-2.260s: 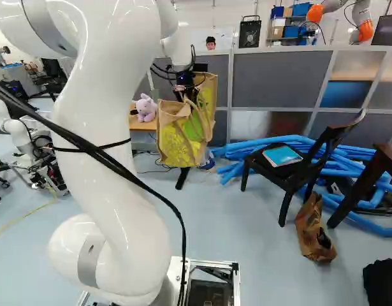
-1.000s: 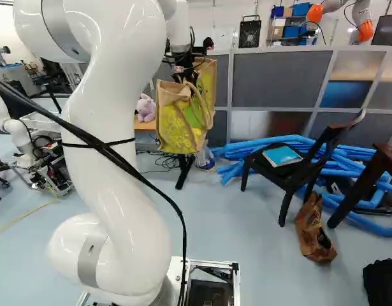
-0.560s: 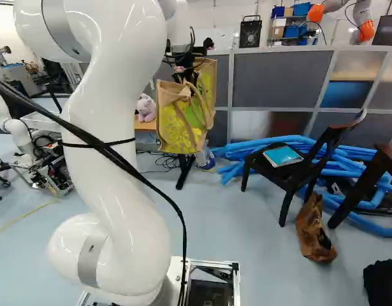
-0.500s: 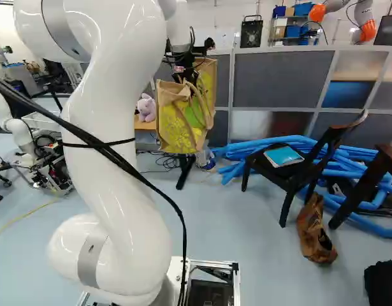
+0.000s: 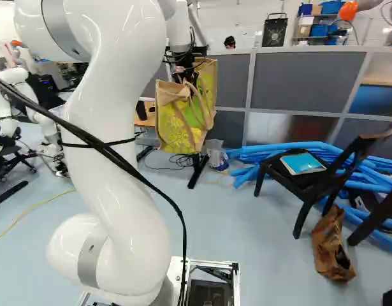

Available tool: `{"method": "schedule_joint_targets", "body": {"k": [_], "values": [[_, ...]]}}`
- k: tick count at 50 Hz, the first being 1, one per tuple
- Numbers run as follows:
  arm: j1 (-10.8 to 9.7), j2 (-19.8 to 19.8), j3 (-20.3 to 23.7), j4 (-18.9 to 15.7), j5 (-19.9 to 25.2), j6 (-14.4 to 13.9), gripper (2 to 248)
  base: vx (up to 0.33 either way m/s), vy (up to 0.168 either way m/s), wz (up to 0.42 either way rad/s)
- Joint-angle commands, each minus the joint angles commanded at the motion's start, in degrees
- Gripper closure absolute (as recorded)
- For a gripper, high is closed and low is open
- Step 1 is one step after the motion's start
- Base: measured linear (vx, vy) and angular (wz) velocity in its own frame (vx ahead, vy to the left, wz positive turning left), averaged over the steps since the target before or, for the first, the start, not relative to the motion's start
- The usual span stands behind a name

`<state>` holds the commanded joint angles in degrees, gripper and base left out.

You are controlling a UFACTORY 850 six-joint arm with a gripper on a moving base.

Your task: Pick up the bag on the ground and place it on the table

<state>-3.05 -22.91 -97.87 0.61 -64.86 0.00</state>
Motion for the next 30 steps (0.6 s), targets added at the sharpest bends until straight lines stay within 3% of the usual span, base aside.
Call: {"method": "schedule_joint_targets", "body": {"k": [30], "values": [[0.0, 0.0, 0.0, 0.0, 0.0, 0.0, 227, -0.003, 0.099, 0.48]]}}
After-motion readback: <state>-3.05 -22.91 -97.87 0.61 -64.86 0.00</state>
